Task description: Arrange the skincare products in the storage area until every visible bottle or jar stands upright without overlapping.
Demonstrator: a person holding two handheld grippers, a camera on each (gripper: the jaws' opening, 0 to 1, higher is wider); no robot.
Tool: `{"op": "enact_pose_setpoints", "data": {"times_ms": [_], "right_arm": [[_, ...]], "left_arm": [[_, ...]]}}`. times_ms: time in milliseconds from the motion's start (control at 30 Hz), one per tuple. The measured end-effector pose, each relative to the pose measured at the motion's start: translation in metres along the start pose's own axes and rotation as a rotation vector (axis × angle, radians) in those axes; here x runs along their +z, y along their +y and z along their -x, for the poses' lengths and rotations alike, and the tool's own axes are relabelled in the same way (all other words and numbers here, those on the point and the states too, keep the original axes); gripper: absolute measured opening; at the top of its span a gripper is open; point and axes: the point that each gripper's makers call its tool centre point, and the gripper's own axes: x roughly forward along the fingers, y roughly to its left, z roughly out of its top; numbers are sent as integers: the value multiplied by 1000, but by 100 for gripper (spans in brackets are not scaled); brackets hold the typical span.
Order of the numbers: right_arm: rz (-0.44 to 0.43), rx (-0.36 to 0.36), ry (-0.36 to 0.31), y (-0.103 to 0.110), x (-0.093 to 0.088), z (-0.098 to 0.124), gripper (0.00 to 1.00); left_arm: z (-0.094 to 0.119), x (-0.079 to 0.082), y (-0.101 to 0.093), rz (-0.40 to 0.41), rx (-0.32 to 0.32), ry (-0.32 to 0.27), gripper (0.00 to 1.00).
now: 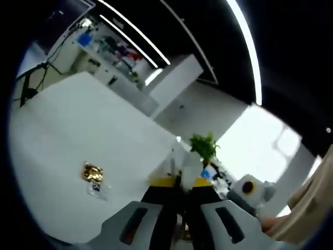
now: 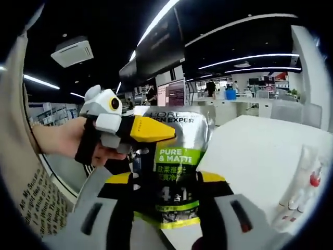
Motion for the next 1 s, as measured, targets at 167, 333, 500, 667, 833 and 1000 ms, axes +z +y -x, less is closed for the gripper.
{"op": "enact_pose_setpoints", "data": {"times_ms": [167,333,500,667,833,1000], "right_arm": [[-121,67,-35,0,3,10,54],[-236,133,-116,-7,18,24,56],[-258,212,-161,-4,41,32,53],[-310,298,-236,1,67,36,53],[-358,334,-262,1,77,38,46],[-374,356,-241,3,75,36,38]], "left_arm": [[4,0,-3,-31,-19,51,0],[8,4,-14,-45,-72,96,0],[11,6,-27,-79,-132,144,0],[12,10,-40,-75,-194,192,0],[13,14,-52,-64,-266,221,0],[15,14,-66,-12,-346,264,0]]}}
